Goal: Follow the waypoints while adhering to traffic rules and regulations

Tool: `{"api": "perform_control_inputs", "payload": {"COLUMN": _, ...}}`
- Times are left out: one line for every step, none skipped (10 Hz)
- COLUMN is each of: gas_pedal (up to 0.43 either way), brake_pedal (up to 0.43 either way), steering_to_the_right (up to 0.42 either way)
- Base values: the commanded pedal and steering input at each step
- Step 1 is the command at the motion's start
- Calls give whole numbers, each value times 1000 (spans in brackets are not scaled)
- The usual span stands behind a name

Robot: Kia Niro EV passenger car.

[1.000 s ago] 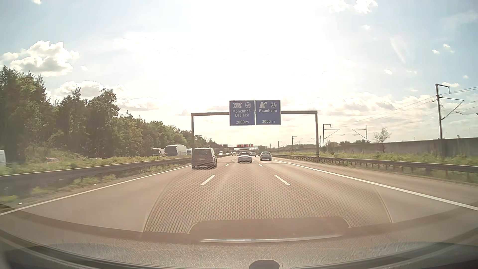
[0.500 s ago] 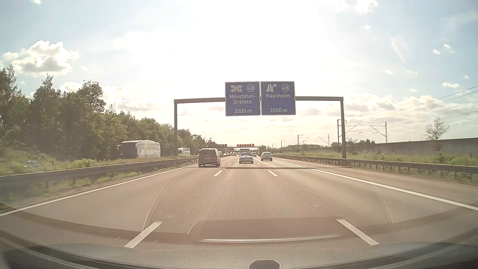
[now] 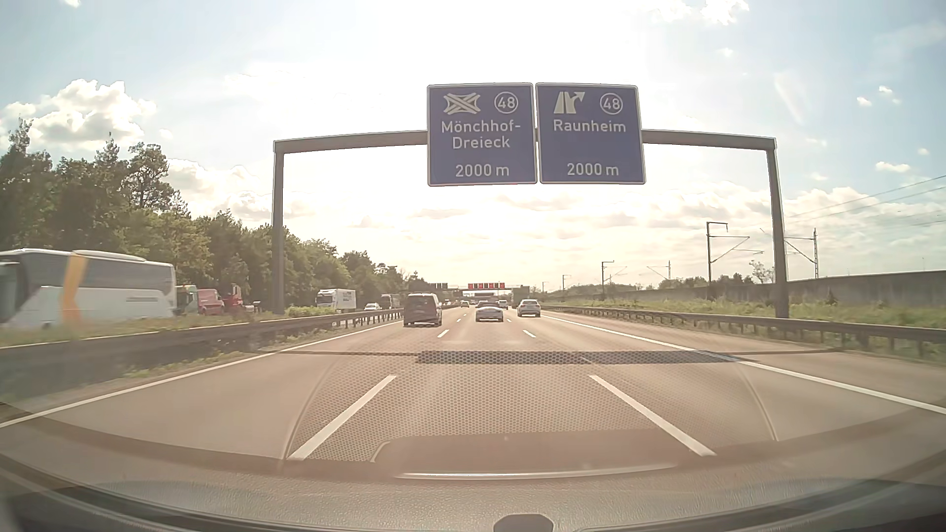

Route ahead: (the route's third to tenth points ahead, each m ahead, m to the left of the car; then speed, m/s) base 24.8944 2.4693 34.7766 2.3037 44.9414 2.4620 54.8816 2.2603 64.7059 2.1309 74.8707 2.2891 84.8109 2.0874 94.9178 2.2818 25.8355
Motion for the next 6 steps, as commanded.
{"api": "perform_control_inputs", "payload": {"gas_pedal": 220, "brake_pedal": 0, "steering_to_the_right": -1}}
{"api": "perform_control_inputs", "payload": {"gas_pedal": 240, "brake_pedal": 0, "steering_to_the_right": -1}}
{"api": "perform_control_inputs", "payload": {"gas_pedal": 240, "brake_pedal": 0, "steering_to_the_right": -1}}
{"api": "perform_control_inputs", "payload": {"gas_pedal": 248, "brake_pedal": 0, "steering_to_the_right": -1}}
{"api": "perform_control_inputs", "payload": {"gas_pedal": 260, "brake_pedal": 0, "steering_to_the_right": -1}}
{"api": "perform_control_inputs", "payload": {"gas_pedal": 260, "brake_pedal": 0, "steering_to_the_right": -1}}
